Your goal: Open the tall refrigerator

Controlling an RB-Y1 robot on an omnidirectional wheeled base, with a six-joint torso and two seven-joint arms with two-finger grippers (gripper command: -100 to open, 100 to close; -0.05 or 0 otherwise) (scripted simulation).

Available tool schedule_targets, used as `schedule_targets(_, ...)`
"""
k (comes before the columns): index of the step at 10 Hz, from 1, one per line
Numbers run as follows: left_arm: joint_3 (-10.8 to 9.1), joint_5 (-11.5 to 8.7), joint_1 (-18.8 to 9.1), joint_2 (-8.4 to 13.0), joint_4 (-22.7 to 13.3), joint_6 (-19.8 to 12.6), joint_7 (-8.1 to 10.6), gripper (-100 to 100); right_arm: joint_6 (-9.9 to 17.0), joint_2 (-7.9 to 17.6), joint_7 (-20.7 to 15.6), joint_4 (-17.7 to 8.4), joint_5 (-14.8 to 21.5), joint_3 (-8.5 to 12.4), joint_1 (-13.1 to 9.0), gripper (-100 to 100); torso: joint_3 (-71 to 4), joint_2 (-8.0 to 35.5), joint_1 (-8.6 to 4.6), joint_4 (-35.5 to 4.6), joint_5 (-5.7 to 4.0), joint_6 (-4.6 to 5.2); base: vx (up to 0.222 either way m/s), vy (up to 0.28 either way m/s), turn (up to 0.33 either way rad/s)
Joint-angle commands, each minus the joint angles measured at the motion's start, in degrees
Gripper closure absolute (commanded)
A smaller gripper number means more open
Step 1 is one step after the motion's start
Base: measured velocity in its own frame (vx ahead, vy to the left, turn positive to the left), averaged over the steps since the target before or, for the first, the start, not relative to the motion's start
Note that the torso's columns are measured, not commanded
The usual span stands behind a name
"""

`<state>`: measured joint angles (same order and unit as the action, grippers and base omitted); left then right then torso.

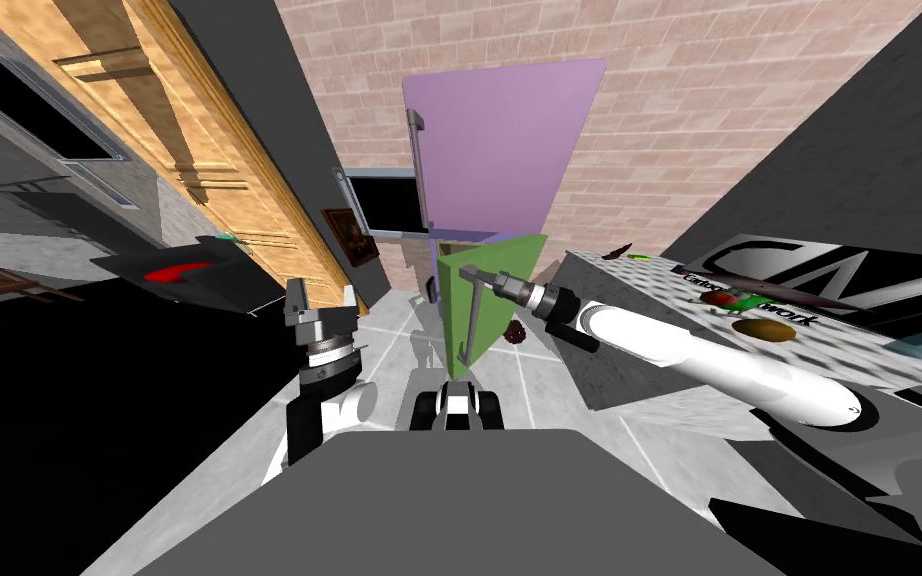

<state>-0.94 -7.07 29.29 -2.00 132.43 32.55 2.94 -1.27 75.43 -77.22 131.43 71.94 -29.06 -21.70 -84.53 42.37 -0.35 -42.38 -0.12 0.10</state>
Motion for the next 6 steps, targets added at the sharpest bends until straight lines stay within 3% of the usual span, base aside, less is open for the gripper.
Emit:
schedule_targets(1, 0.00, 0.00, 0.00, 0.00, 0.00, 0.00, 0.00, 0, -0.61, -0.53, -0.30, 1.13, 0.09, 0.34, 0.11, 100, -0.01, 0.01, 0.04, -0.01, 0.01, -0.06, -0.075, -0.233, 0.097)
schedule_targets(6, 0.00, 0.00, 0.00, 0.00, 0.00, 0.00, 0.00, 0, -1.50, -1.46, -0.75, 4.42, 0.38, -0.78, -0.63, 100, -0.13, -0.11, 0.34, -0.03, 0.14, -0.08, -0.073, -0.262, 0.142)
